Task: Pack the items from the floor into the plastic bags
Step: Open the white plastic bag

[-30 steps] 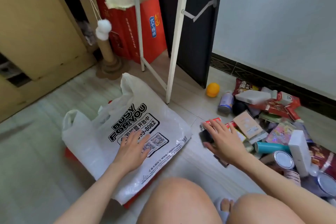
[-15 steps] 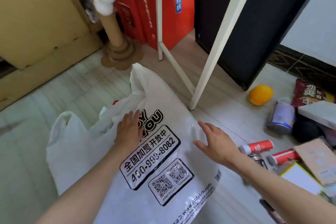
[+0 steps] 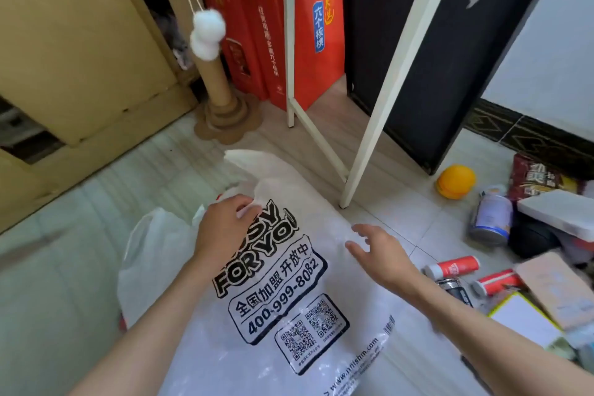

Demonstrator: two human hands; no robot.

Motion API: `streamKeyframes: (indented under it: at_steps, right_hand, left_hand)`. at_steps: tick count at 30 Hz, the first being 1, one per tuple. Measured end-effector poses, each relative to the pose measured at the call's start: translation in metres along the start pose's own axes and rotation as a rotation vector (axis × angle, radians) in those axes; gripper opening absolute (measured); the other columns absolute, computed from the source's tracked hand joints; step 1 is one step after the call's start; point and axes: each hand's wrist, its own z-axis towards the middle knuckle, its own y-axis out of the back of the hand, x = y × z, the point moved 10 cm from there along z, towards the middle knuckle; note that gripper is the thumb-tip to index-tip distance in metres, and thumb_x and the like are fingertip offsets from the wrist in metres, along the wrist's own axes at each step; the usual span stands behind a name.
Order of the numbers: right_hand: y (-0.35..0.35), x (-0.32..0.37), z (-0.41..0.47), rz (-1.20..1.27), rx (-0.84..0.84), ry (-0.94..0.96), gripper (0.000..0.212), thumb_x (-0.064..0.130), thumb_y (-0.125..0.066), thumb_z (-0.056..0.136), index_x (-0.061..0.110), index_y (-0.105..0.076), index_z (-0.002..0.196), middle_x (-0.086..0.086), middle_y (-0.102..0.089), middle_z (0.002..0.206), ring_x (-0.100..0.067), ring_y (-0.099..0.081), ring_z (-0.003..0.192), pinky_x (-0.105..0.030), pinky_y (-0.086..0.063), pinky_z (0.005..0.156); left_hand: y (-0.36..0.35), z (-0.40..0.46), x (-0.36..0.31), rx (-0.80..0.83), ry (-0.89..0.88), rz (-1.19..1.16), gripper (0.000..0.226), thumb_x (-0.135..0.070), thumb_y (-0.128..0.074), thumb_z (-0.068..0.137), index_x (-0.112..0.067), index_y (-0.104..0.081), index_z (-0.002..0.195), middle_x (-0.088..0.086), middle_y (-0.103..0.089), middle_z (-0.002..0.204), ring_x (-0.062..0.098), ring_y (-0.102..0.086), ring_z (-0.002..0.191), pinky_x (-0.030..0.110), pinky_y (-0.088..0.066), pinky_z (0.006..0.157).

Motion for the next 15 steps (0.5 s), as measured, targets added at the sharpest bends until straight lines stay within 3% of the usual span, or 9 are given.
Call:
streamKeyframes:
  at_steps: [3, 7, 12, 15]
  right_hand:
    - [0.054, 0.051, -0.042, 0.302, -0.116, 0.041, 0.030, 0.031, -0.051, 0.092, 0.017, -0.059, 0.118, 0.002, -0.064, 0.108, -0.014, -0.060, 0.100, -0.030, -0.046, 0.090]
    - [0.104, 0.122, -0.118, 0.603, -0.114, 0.163, 0.017, 0.029, -0.052, 0.092, 0.022, -0.064, 0.102, 0.005, -0.068, 0.092, -0.008, -0.063, 0.085, -0.029, -0.051, 0.081]
    - [0.156, 0.161, -0.206, 0.672, -0.201, 0.275, 0.009, 0.028, -0.059, 0.088, 0.025, -0.064, 0.095, 0.010, -0.066, 0.087, -0.006, -0.062, 0.087, -0.029, -0.052, 0.079]
    - [0.187, 0.147, -0.245, 0.682, -0.332, 0.248, 0.010, 0.027, -0.065, 0.084, 0.021, -0.068, 0.091, 0.004, -0.069, 0.089, -0.009, -0.062, 0.088, -0.029, -0.053, 0.079]
  left_hand:
    - [0.058, -0.025, -0.060, -0.077, -0.099, -0.065, 0.022, -0.029, -0.062, 0.086, -0.013, -0.069, 0.098, -0.004, -0.068, 0.095, 0.013, -0.060, 0.093, 0.025, -0.042, 0.078]
    - [0.124, -0.080, -0.146, -0.193, -0.295, -0.124, 0.015, -0.024, -0.065, 0.084, -0.014, -0.071, 0.093, -0.010, -0.067, 0.089, 0.007, -0.059, 0.088, 0.021, -0.041, 0.078]
    - [0.164, -0.152, -0.233, -0.247, -0.504, -0.199, 0.016, -0.021, -0.065, 0.084, -0.017, -0.073, 0.097, -0.006, -0.070, 0.096, 0.006, -0.061, 0.091, 0.020, -0.044, 0.082]
    - [0.167, -0.176, -0.285, -0.251, -0.575, -0.128, 0.014, -0.027, -0.066, 0.082, -0.021, -0.074, 0.092, -0.006, -0.055, 0.091, 0.012, -0.050, 0.094, 0.021, -0.036, 0.083]
